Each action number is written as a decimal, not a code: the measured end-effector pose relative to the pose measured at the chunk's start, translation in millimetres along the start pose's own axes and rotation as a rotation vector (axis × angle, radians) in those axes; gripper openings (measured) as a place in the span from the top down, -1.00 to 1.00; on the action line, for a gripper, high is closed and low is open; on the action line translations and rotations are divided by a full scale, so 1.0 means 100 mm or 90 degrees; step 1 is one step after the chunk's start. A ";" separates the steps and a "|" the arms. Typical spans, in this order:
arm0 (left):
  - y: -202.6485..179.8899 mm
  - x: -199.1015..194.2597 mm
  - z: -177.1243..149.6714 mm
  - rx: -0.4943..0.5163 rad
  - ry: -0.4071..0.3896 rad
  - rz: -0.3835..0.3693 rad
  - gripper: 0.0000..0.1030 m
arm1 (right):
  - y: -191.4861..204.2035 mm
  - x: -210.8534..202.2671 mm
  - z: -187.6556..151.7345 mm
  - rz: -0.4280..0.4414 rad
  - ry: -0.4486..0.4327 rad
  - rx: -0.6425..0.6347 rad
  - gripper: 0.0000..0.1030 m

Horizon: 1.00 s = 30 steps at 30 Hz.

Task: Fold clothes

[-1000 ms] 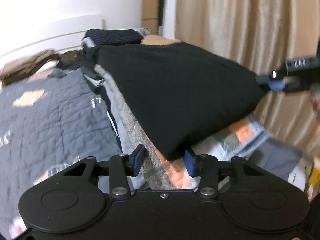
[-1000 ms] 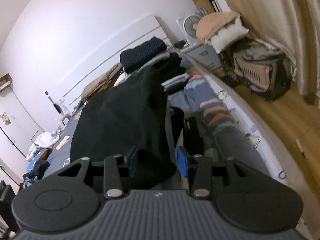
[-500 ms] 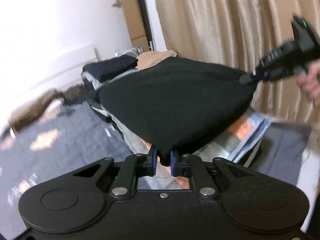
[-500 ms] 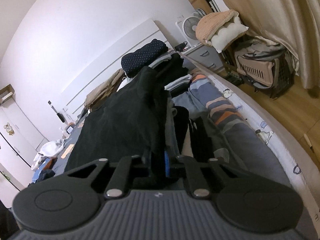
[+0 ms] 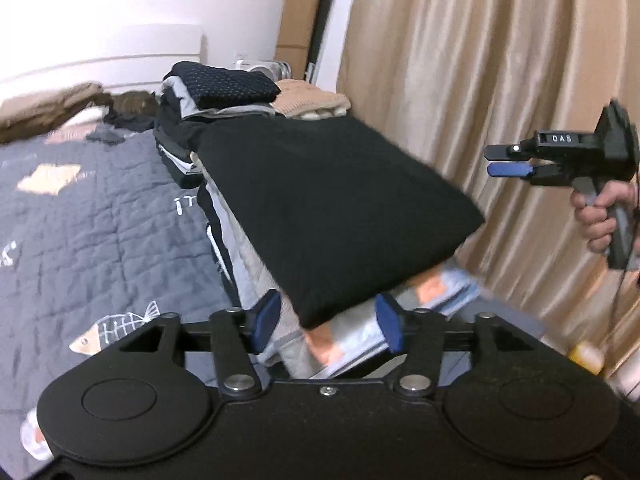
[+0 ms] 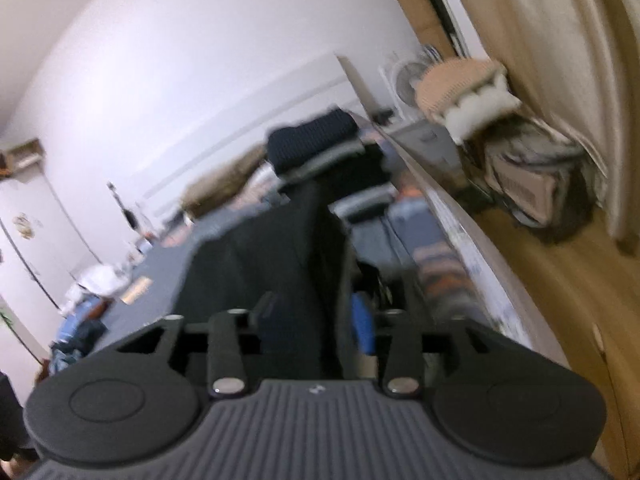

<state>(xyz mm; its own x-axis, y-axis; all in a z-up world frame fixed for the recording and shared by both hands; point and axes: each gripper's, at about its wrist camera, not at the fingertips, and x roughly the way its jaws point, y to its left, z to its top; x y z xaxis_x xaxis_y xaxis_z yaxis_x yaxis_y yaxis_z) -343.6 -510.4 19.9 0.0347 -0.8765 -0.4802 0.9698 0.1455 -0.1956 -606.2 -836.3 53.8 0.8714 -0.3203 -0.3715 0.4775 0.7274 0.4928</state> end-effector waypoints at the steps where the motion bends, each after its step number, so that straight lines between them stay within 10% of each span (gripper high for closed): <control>1: -0.01 -0.03 0.03 -0.003 -0.008 -0.001 -0.07 | 0.02 0.04 0.10 0.030 0.002 0.001 -0.04; 15: -0.15 0.02 0.09 -0.001 -0.027 -0.014 -0.21 | -0.11 1.59 0.77 0.221 0.173 0.080 -0.11; 30: 0.02 0.02 0.00 -0.034 -0.030 0.019 -0.23 | -0.69 2.60 0.79 0.169 0.200 0.168 -0.10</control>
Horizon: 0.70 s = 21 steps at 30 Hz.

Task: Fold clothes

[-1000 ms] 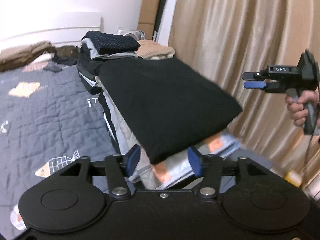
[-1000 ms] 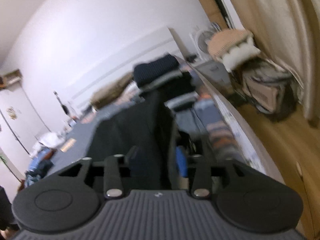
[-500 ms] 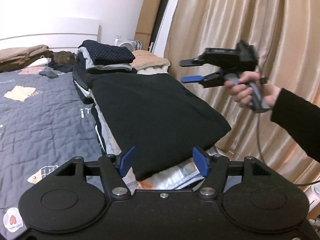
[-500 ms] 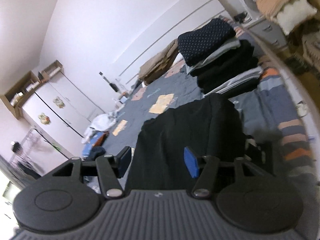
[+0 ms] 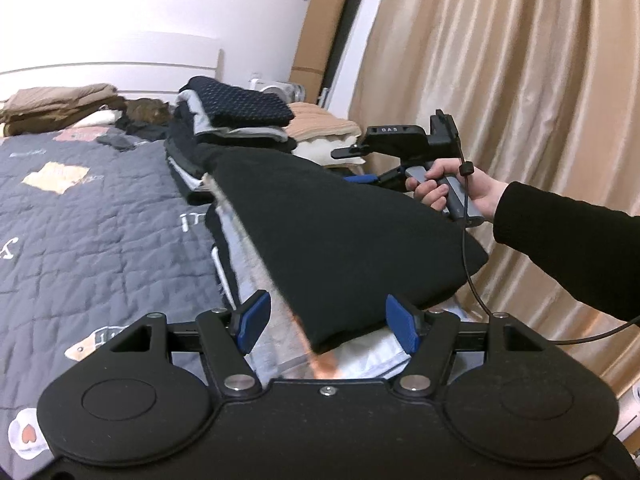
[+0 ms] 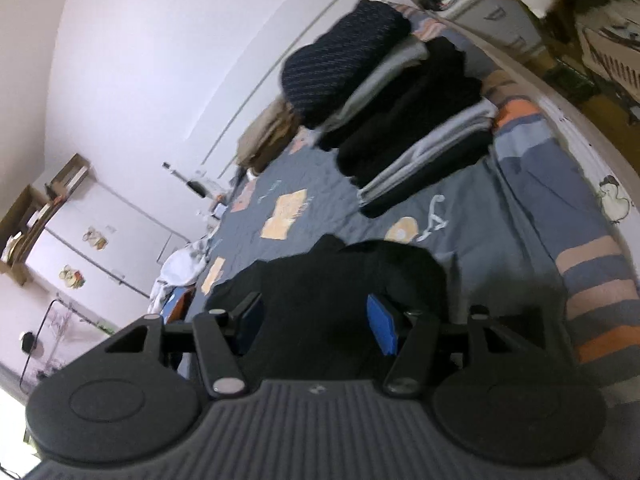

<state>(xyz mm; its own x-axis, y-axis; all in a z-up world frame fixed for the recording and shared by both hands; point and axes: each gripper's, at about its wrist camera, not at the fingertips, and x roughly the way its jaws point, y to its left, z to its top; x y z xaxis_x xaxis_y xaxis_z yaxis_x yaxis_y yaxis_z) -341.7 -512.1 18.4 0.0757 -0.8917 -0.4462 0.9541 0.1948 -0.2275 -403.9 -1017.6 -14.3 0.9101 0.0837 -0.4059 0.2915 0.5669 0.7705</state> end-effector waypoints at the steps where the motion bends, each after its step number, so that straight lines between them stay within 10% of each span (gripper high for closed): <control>1: 0.02 0.00 -0.01 -0.002 0.002 0.002 -0.23 | -0.04 0.03 0.01 0.002 0.003 0.006 -0.10; 11: 0.05 -0.05 0.00 -0.028 -0.023 0.034 -0.36 | -0.12 -0.04 0.09 -0.052 -0.031 0.009 -0.08; 21: -0.06 -0.22 0.17 -0.062 -0.051 0.068 -0.75 | 0.67 -0.62 -0.29 -0.104 -0.019 -0.153 -0.15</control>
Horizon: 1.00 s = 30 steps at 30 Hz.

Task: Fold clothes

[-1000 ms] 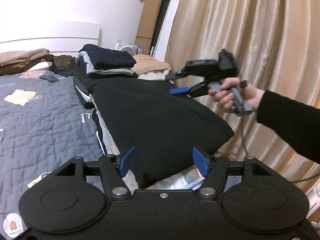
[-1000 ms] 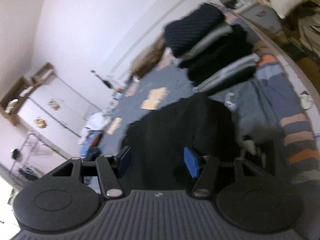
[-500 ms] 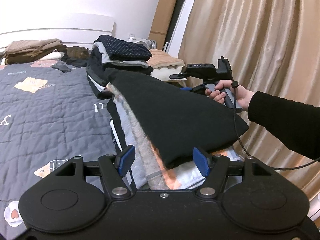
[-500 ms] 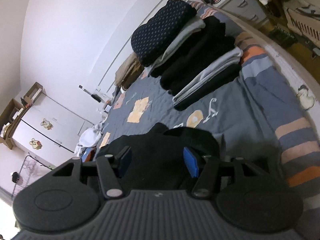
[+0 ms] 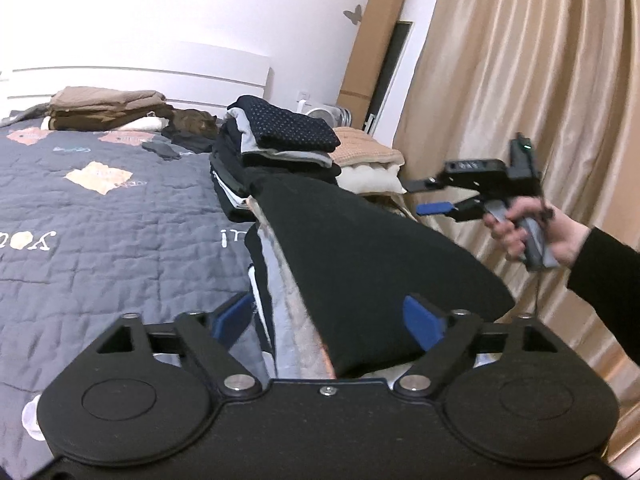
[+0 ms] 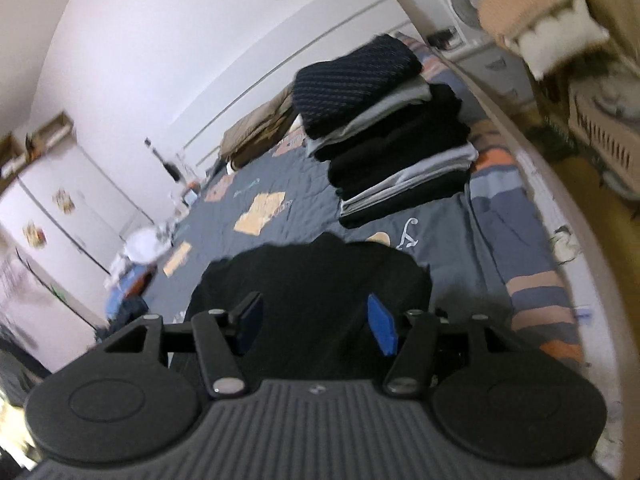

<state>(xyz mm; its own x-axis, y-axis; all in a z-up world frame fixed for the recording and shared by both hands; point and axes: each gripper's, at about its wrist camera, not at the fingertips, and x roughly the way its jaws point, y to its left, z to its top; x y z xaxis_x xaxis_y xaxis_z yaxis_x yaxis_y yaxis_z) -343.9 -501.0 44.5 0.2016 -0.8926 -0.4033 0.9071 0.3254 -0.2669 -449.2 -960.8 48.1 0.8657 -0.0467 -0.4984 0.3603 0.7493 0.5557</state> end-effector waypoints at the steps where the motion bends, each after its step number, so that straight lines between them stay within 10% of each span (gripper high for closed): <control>1: -0.03 -0.02 0.01 -0.003 -0.002 -0.005 -0.78 | 0.09 -0.08 -0.06 -0.012 -0.003 -0.017 -0.18; 16: -0.57 -0.20 0.16 0.046 0.049 0.014 -0.99 | 1.06 -1.15 -0.88 -0.087 -0.043 -0.133 -0.72; 30: -0.71 -0.24 0.50 0.006 0.156 0.070 -0.99 | 1.44 -1.55 -1.09 -0.157 0.022 -0.133 -0.75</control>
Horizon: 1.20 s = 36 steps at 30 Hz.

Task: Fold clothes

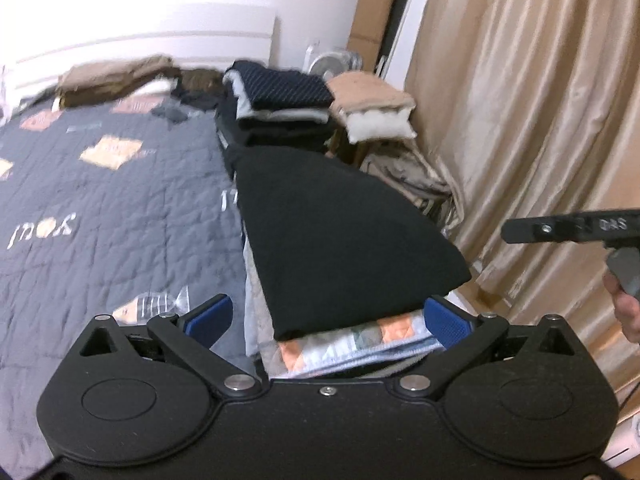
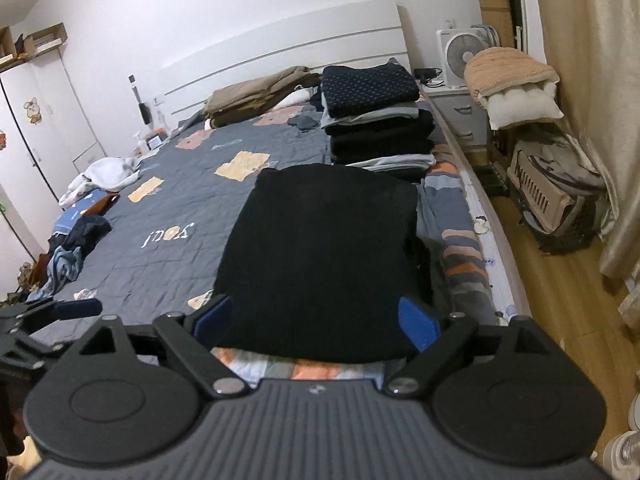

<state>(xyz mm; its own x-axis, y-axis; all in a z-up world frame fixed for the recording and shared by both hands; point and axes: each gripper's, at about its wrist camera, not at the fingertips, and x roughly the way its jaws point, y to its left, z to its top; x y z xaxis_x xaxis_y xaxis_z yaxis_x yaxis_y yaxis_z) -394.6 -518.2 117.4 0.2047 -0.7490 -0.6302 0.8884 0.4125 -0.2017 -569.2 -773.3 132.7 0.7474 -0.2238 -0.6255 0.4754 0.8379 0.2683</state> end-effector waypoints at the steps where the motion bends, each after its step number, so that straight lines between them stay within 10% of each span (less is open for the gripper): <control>1: 0.01 -0.02 0.02 -0.003 0.005 -0.006 -0.99 | 0.02 -0.02 0.00 -0.005 0.006 -0.001 -0.75; 36: -0.05 -0.59 0.20 0.021 -0.035 0.016 -0.99 | 0.64 -0.49 -0.02 -0.007 0.040 -0.067 -0.75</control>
<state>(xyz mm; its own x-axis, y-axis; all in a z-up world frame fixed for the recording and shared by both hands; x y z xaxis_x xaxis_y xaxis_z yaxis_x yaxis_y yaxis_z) -402.3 -486.4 170.9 0.2479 -0.7661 -0.5929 0.8958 0.4143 -0.1607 -576.8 -707.5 179.2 0.7107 -0.2046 -0.6730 0.4296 0.8839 0.1849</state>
